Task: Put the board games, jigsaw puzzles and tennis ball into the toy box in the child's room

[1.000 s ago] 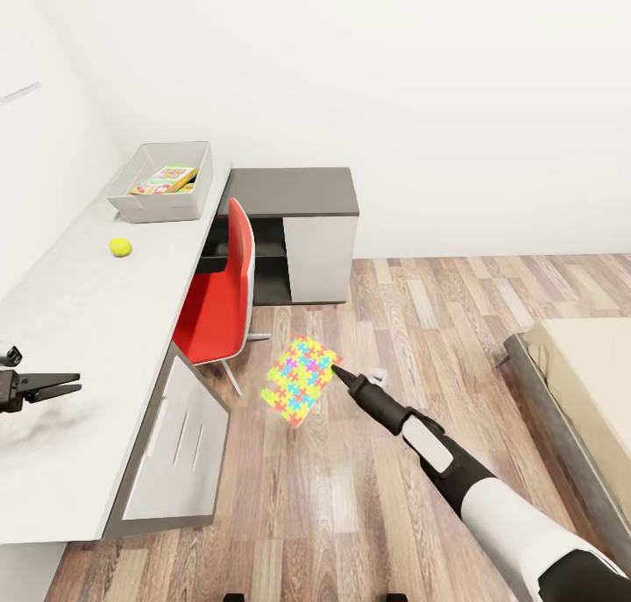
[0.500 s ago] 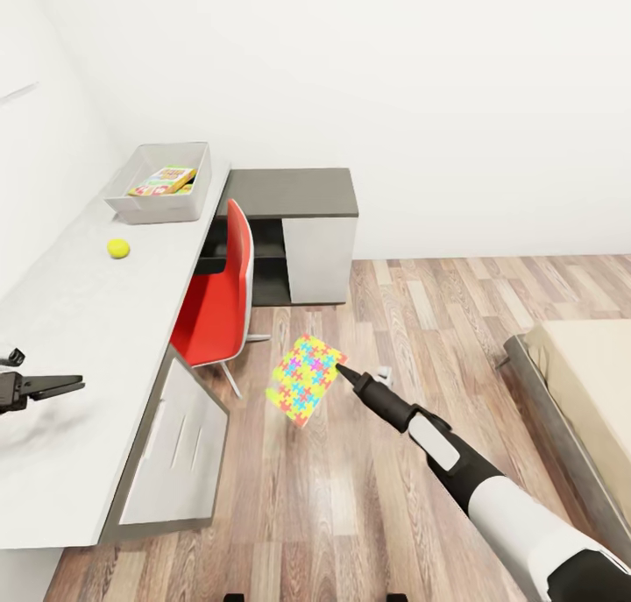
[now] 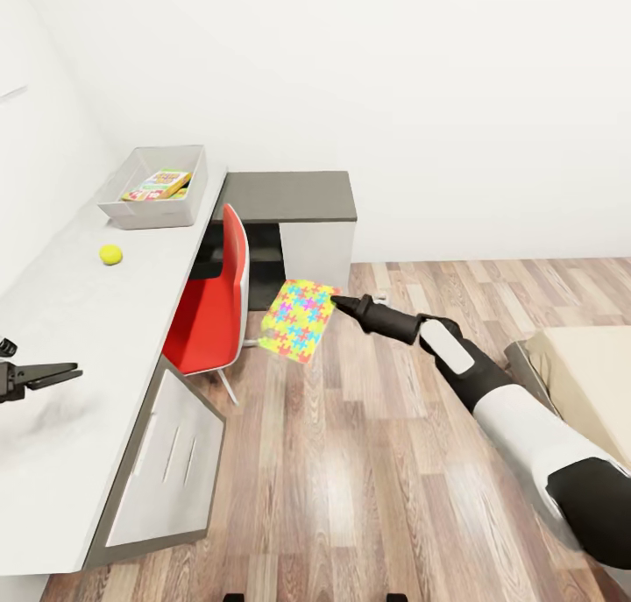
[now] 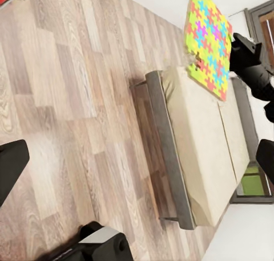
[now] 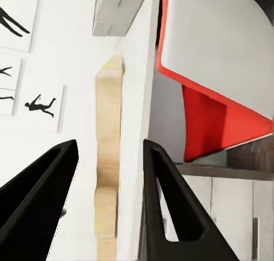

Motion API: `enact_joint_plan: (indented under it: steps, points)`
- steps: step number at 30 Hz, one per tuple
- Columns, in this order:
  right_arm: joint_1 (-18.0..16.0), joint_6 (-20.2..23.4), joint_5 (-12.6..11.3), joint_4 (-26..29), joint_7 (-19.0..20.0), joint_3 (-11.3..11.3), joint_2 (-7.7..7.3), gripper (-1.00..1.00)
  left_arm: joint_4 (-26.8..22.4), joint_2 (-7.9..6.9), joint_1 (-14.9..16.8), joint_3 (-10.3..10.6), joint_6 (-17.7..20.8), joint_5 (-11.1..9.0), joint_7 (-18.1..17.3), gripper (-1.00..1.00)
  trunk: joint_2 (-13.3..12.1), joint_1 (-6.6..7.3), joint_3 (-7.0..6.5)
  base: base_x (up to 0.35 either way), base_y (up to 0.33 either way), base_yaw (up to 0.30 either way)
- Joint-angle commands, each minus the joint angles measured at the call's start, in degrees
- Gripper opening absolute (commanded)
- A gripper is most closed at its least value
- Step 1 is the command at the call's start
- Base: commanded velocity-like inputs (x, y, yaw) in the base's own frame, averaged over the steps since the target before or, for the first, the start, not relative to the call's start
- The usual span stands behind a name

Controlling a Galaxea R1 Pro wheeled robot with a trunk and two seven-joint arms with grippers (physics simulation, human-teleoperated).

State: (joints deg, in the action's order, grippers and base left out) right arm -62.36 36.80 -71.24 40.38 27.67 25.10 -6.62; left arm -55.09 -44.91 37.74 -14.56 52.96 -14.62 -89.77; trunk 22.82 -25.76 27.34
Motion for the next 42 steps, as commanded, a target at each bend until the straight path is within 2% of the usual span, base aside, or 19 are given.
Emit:
enact_joint_plan:
  steps: [1,7,12,17,20,26,42]
  points:
    - [-1.13,0.80,-0.07,0.03,-1.06,-0.85,0.09,-1.00,-0.01,-0.14,0.16,-0.03,0.84,0.06,-0.23,1.00,0.10,-0.03,0.09,0.002,-0.001,0.000]
    - [-5.39,7.24,-0.13,0.07,-6.23,-8.56,-0.03,-1.00,-1.69,-0.21,0.55,-0.17,1.94,0.20,-0.23,1.00,0.10,-0.03,0.09,0.000,0.000,0.000]
    - [-8.36,10.04,-0.13,0.14,-9.18,-11.39,-0.25,-1.00,-3.30,-0.10,0.60,-0.27,3.61,0.13,-0.23,1.00,0.10,-0.03,0.09,0.000,0.000,0.000]
    - [-11.08,10.57,0.12,0.40,-10.24,-12.07,-0.05,-1.00,-4.79,-0.09,0.71,-0.39,5.07,0.13,-0.23,1.00,0.10,-0.03,0.09,0.052,0.000,0.000]
    - [-12.31,10.70,0.22,0.48,-11.57,-12.20,0.32,-1.00,-6.42,0.00,0.75,-1.48,5.75,0.16,-0.23,1.00,0.10,-0.03,0.09,0.223,0.000,0.000]
    - [-12.90,10.69,0.00,1.49,-12.21,-12.26,0.44,-1.00,-7.63,0.08,0.73,-3.08,6.06,0.19,-0.23,1.00,0.10,-0.03,0.09,0.108,-0.020,0.016]
    - [-13.60,10.66,-0.21,3.03,-12.21,-12.27,0.49,-1.00,-7.75,0.14,0.75,-3.35,6.10,0.12,-0.23,1.00,0.10,-0.03,-0.19,0.186,-0.213,0.243]
